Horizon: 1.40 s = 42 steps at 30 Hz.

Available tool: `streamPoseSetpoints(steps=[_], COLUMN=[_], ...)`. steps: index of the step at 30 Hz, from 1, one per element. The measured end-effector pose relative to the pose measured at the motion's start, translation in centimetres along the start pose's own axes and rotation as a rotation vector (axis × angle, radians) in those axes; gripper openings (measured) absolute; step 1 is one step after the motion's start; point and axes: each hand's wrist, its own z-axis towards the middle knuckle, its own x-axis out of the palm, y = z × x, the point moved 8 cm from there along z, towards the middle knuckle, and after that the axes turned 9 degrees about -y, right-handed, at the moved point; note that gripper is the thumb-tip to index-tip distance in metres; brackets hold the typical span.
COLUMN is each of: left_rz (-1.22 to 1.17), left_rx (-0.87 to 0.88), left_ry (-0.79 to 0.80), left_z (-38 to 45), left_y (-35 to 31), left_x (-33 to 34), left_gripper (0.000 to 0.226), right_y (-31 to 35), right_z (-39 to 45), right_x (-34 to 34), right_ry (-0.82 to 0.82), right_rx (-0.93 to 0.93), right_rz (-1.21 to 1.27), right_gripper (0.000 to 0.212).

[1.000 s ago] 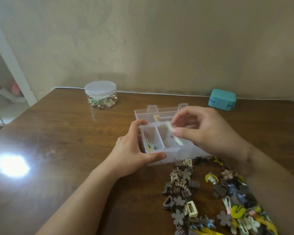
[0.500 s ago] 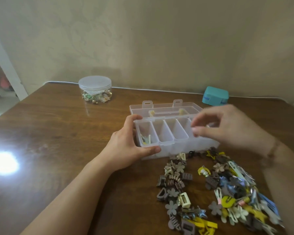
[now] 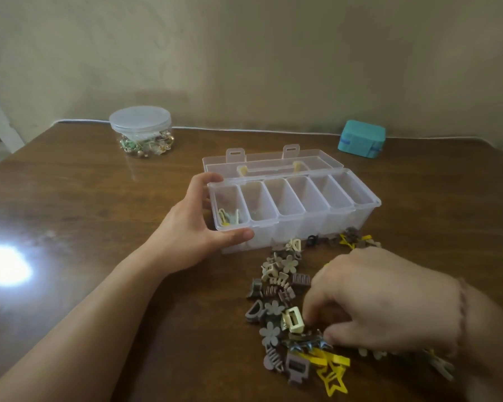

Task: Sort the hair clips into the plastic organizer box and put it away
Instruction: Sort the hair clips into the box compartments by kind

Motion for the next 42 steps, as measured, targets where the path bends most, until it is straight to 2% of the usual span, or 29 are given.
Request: streamPoseSetpoints(steps=[4, 11, 14, 16, 18, 20, 22, 24, 27, 32, 34, 36, 38, 40, 42], left_rz=[0.002, -0.021, -0.023, -0.019, -0.015, -0.013, -0.019, -0.023, -0.014, -0.01, -0.017, -0.015, -0.012, -0.009, -0.009], left_rx=[-0.001, -0.004, -0.002, 0.005, 0.009, 0.015, 0.014, 0.008, 0.007, 0.013, 0.005, -0.001, -0.009, -0.014, -0.017], left_ry=[0.001, 0.009, 0.01, 0.01, 0.004, -0.001, 0.004, 0.004, -0.007, -0.013, -0.012, -0.016, -0.009, 0.0, 0.002], left_z=[0.0, 0.0, -0.1, -0.1, -0.1, -0.1, -0.1, 0.0, 0.0, 0.1, 0.0, 0.0, 0.0, 0.0, 0.0], left_y=[0.0, -0.2, -0.3, -0.3, -0.3, -0.2, -0.2, -0.1, 0.1, 0.2, 0.1, 0.0, 0.1, 0.0, 0.0], left_x=[0.1, 0.1, 0.0, 0.0, -0.1, -0.2, -0.1, -0.1, -0.1, -0.1, -0.1, -0.2, -0.1, -0.1, 0.0], left_gripper=[0.092, 0.092, 0.093, 0.092, 0.092, 0.092, 0.094, 0.096, 0.097, 0.096, 0.096, 0.097, 0.098, 0.097, 0.097], right_y=[0.2, 1.8, 0.9, 0.1, -0.5, -1.3, -2.0, -1.9, -1.3, -0.8, -1.0, -1.2, -0.3, 0.9, 2.0], right_z=[-0.1, 0.2, 0.0, 0.3, 1.0, 2.5, 4.2, 6.2, 9.1, 9.2, 6.7, 3.3, -0.4, -3.8, -6.5], right_x=[0.0, 0.2, -0.6, -1.8, -3.4, -5.3, -6.9, -7.4, -6.5, -5.7, -6.6, -7.1, -6.1, -4.1, -1.7], right_ry=[-0.022, -0.052, -0.06, -0.084, -0.197, -0.429, -0.661, -0.767, -0.764, -0.741, -0.825, -0.876, -0.812, -0.746, -0.747], right_rx=[-0.015, -0.102, -0.11, -0.071, -0.021, 0.044, 0.101, 0.13, 0.131, 0.03, 0.007, 0.0, -0.031, -0.068, -0.099], right_rz=[-0.035, 0.039, 0.182, 0.395, 0.6, 0.675, 0.627, 0.441, 0.209, 0.273, 0.295, 0.337, 0.343, 0.273, 0.163], right_gripper=[0.044, 0.024, 0.018, 0.01, 0.008, 0.009, 0.009, 0.009, 0.011, 0.023, 0.027, 0.022, 0.015, 0.018, 0.02])
